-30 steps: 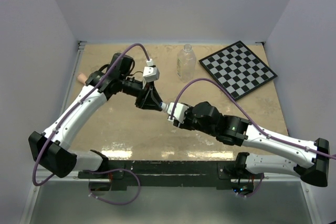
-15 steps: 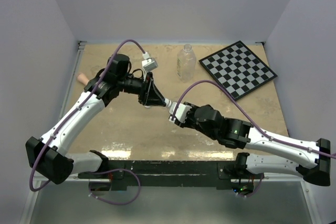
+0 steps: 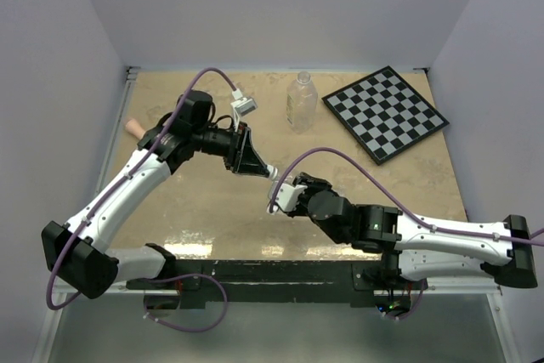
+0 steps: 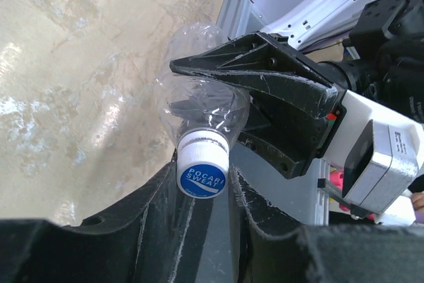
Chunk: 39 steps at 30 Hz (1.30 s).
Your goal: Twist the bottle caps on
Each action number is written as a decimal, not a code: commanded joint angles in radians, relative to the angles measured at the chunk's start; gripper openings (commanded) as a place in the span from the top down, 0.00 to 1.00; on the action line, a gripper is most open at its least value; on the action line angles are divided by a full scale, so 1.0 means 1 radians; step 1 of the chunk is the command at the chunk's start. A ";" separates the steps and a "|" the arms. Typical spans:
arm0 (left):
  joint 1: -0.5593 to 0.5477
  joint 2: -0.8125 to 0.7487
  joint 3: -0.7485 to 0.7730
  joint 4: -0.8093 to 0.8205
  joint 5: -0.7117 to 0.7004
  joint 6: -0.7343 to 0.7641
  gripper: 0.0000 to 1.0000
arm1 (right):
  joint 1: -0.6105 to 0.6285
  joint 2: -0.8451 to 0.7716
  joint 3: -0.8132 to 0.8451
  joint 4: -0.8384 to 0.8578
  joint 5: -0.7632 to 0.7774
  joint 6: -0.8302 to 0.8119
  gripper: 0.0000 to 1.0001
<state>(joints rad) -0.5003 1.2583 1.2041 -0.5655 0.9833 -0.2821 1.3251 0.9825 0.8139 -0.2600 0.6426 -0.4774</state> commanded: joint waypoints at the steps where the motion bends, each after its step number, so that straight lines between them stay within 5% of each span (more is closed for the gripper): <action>1: -0.027 0.006 -0.024 0.002 -0.040 -0.124 1.00 | 0.068 0.001 0.016 0.324 0.127 -0.066 0.77; 21: -0.044 -0.033 -0.048 0.073 -0.104 -0.224 1.00 | 0.082 0.011 0.037 0.311 0.062 0.009 0.80; 39: -0.095 -0.054 0.026 -0.048 -0.043 0.277 1.00 | 0.059 -0.048 0.152 0.127 -0.287 0.121 0.87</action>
<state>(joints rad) -0.5529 1.1988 1.2129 -0.6338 0.9199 -0.1699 1.3716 0.9722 0.8413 -0.3267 0.5999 -0.3916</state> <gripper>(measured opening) 0.378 0.423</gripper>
